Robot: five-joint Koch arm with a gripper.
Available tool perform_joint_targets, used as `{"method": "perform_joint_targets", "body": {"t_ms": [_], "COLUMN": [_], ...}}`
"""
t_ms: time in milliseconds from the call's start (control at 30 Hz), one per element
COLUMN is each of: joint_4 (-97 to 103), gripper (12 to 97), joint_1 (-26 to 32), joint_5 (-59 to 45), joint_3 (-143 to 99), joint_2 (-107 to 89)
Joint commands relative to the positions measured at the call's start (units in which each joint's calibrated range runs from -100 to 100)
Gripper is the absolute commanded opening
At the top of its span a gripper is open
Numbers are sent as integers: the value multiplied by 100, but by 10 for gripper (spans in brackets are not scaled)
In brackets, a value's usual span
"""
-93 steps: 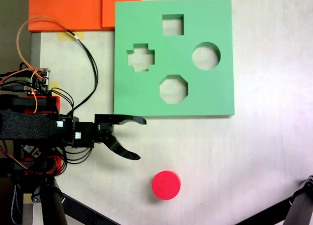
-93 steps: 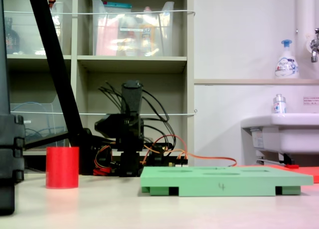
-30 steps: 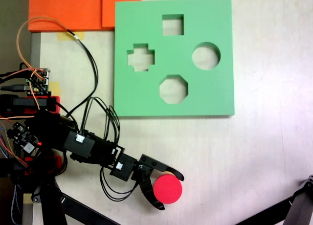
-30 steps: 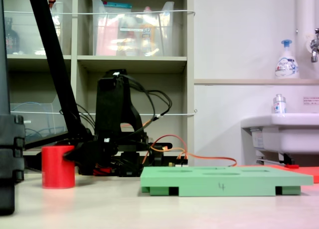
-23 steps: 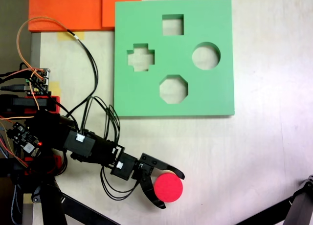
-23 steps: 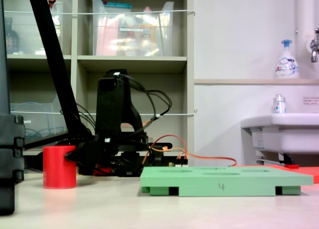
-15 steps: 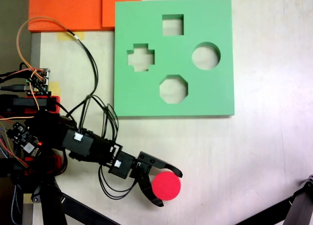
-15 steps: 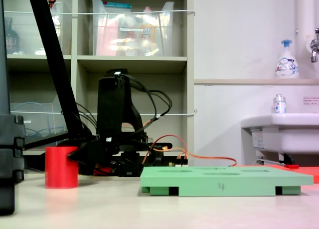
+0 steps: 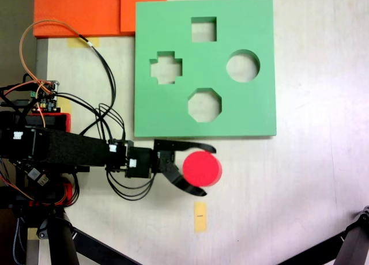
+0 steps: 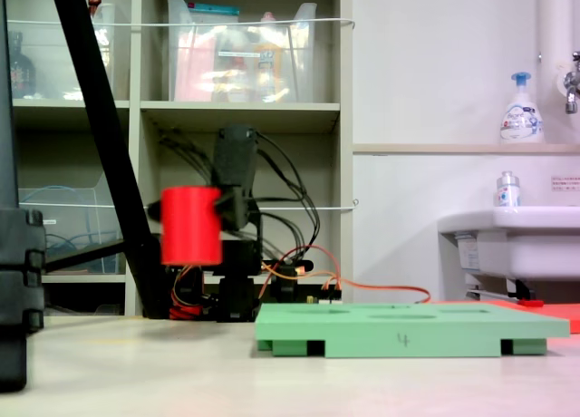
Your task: Put the cylinder block into the corresponding hole
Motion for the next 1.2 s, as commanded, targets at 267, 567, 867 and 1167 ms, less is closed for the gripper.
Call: {"method": "perform_joint_targets", "body": {"t_ms": [267, 567, 867, 1167], "joint_4": [-662, -768, -768, -864], "gripper": [303, 307, 321, 321], "joint_1": [1177, 1700, 1871, 1900], "joint_5": [-10, -10, -15, -15], "joint_3": [2243, 3409, 4367, 5274], "joint_2": [1082, 3023, 4629, 5942]}}
